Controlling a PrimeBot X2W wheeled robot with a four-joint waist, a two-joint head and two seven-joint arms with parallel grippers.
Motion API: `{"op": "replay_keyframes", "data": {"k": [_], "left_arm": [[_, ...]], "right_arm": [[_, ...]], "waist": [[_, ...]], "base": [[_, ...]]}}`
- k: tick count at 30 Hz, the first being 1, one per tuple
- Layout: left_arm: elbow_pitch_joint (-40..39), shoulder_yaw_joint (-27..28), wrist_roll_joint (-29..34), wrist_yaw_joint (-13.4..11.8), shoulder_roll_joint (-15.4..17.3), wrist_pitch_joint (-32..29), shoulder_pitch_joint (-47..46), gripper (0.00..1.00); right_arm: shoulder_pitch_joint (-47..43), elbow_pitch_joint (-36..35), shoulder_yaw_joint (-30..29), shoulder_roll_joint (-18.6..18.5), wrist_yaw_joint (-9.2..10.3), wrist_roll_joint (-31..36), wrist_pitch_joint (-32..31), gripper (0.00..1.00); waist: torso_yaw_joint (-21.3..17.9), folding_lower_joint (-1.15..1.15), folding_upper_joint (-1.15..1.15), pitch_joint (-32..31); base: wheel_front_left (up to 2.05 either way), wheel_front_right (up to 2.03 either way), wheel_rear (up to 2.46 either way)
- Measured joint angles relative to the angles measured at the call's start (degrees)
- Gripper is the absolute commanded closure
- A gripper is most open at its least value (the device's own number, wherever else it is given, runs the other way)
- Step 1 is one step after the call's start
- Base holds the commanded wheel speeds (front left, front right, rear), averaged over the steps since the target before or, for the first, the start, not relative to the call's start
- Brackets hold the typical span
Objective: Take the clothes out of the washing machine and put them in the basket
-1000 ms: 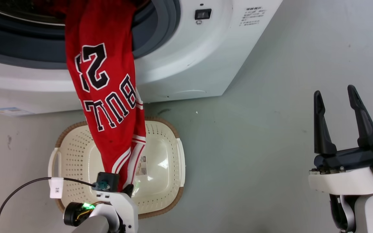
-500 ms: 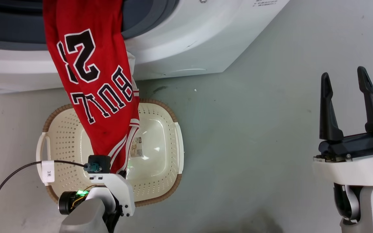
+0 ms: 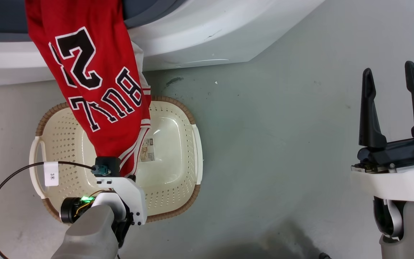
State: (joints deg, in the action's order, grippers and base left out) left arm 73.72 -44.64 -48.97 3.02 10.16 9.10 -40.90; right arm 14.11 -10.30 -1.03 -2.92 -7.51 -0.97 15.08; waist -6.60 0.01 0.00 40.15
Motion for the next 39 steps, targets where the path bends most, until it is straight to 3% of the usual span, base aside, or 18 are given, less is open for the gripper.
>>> {"op": "replay_keyframes", "data": {"k": [8,19,29,39], "left_arm": [[0.0,-0.4,-0.1,0.0,0.1,1.4,1.5,0.0],[-2.1,1.0,0.5,0.2,0.4,5.8,7.4,0.0],[-21.2,11.9,13.6,-6.4,4.1,6.0,15.0,0.0],[-27.2,23.5,23.1,-6.5,2.9,6.0,15.5,0.0]], "right_arm": [[-0.1,1.5,0.7,0.0,0.0,-0.5,0.0,0.0],[-4.3,3.9,1.9,0.0,0.0,-0.8,0.0,0.0],[-8.7,5.0,2.0,0.0,0.0,-0.8,0.0,0.0],[-9.2,5.0,2.5,0.0,0.0,-1.1,0.0,0.0]], "waist": [[0.0,0.0,0.0,-3.5],[0.7,-0.01,0.0,-13.8],[1.9,-0.02,0.0,-22.0],[1.5,-0.02,0.0,-23.1]], "base": [[0.0,0.0,0.0],[0.0,0.0,0.0],[0.0,0.0,0.0],[0.0,0.0,0.0]]}}
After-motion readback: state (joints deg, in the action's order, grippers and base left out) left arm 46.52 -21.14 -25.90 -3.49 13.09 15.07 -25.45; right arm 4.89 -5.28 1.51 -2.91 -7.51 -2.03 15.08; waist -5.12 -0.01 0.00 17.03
